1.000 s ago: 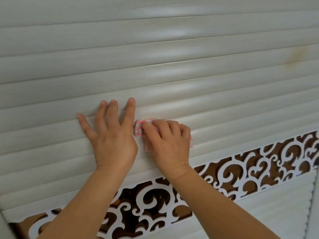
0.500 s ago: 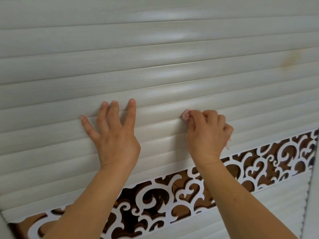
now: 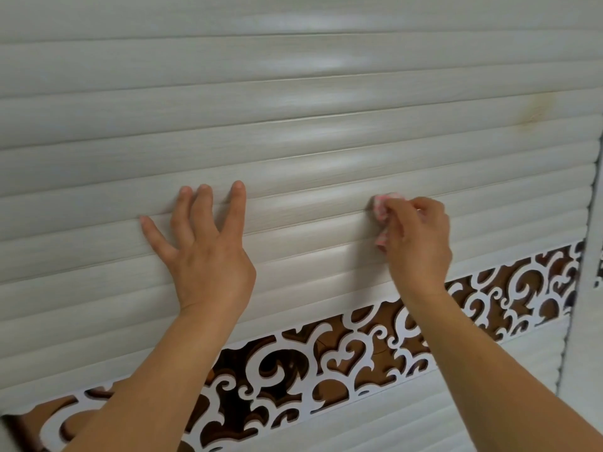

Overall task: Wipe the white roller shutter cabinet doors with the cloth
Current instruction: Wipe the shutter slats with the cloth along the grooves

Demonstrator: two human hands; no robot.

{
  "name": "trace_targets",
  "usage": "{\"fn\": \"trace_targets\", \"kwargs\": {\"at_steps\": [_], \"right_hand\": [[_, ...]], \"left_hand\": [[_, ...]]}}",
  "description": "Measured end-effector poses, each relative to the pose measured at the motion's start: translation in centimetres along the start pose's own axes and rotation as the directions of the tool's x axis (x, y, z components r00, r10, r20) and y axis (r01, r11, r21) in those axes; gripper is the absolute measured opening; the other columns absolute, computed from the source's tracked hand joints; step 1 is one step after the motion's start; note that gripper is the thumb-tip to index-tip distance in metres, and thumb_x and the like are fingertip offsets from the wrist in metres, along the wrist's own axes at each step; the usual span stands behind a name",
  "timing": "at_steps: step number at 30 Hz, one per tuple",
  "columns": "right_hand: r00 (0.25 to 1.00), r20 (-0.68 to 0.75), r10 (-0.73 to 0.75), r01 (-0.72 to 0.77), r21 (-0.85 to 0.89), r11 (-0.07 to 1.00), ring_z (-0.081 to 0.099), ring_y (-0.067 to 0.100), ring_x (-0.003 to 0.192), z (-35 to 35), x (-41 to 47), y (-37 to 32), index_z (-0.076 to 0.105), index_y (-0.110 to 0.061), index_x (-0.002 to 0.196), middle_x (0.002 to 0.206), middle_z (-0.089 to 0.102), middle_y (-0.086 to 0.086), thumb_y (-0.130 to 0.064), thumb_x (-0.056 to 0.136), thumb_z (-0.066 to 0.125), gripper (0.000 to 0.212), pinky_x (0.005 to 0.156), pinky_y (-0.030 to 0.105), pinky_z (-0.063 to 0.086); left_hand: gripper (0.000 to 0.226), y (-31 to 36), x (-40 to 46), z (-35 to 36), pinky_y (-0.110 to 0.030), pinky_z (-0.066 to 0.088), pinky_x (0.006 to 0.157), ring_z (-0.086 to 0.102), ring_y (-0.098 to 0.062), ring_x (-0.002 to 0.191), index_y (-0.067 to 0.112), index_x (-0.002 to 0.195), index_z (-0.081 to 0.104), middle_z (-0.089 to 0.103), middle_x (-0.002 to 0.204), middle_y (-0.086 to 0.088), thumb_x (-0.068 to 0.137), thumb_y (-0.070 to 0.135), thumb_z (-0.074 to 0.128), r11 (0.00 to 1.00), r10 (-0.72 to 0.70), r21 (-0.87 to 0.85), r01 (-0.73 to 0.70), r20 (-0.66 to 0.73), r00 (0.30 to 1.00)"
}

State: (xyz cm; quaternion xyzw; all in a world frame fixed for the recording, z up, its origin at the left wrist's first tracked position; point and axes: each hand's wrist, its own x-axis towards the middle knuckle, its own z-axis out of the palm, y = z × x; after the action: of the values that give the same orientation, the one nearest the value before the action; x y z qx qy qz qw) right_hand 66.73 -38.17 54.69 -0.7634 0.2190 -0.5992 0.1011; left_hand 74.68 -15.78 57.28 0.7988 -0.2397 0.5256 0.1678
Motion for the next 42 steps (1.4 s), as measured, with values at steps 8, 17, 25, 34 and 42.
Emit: {"fn": "trace_targets", "kwargs": {"at_steps": [8,17,25,34,42], "right_hand": [[0.963,-0.169,0.212,-0.192,0.126,0.973,0.049,0.037,0.107,1.6,-0.5,0.9,0.067,-0.011,0.111,0.12,0.06,0.012,-0.019,0.096,0.048,0.025,0.085,0.043,0.041],[0.982,-0.183,-0.039,0.057,0.096,0.994,0.053,0.033,0.102,3.9,-3.5,-4.5,0.068,-0.018,0.105,0.114,0.064,0.003,-0.034,0.093,0.048,0.028,0.075,0.04,0.044],[0.957,-0.23,-0.176,0.201,0.086,0.976,0.05,0.024,0.109,6.1,-6.6,-12.0,0.07,-0.022,0.102,0.11,0.066,-0.001,-0.029,0.088,0.059,0.019,0.081,0.037,0.04],[0.937,-0.238,-0.257,0.285,0.092,0.954,0.045,0.023,0.108,7.5,-8.6,-17.3,0.071,-0.023,0.1,0.108,0.066,-0.002,-0.026,0.082,0.069,0.019,0.082,0.038,0.035],[0.894,-0.264,-0.362,0.401,0.108,0.91,0.05,0.024,0.104,8.9,-10.9,-23.9,0.071,-0.025,0.1,0.104,0.068,-0.001,-0.024,0.077,0.076,0.023,0.082,0.039,0.035]], "left_hand": [[0.093,-0.4,0.0,0.3,-0.067,0.002,0.105,0.016,-0.034,0.135,0.023,0.143,0.035,0.034,0.141,-0.021,0.063,-0.017,0.059,1.0,0.018,0.003,-0.018,-0.02,1.0],[0.068,-3.3,-0.2,1.1,-0.062,0.016,0.109,0.026,-0.028,0.134,0.014,0.133,0.046,0.044,0.138,-0.016,0.072,-0.01,0.029,0.978,0.115,-0.157,-0.134,-0.125,0.985],[0.06,-5.8,-0.9,0.4,-0.056,0.016,0.112,0.033,-0.024,0.132,0.009,0.129,0.047,0.046,0.134,-0.013,0.075,-0.011,0.025,0.951,0.159,-0.242,-0.193,-0.152,0.976],[0.06,-10.8,-2.4,-2.0,-0.05,0.015,0.11,0.041,-0.02,0.123,0.019,0.123,0.051,0.054,0.127,-0.006,0.072,-0.002,0.029,0.992,0.028,-0.118,-0.054,-0.206,0.978],[0.064,-16.8,-4.1,-4.6,-0.049,0.016,0.11,0.038,-0.017,0.122,0.013,0.126,0.054,0.055,0.126,-0.008,0.07,-0.005,0.028,0.999,-0.024,-0.044,0.018,-0.129,0.991]]}}
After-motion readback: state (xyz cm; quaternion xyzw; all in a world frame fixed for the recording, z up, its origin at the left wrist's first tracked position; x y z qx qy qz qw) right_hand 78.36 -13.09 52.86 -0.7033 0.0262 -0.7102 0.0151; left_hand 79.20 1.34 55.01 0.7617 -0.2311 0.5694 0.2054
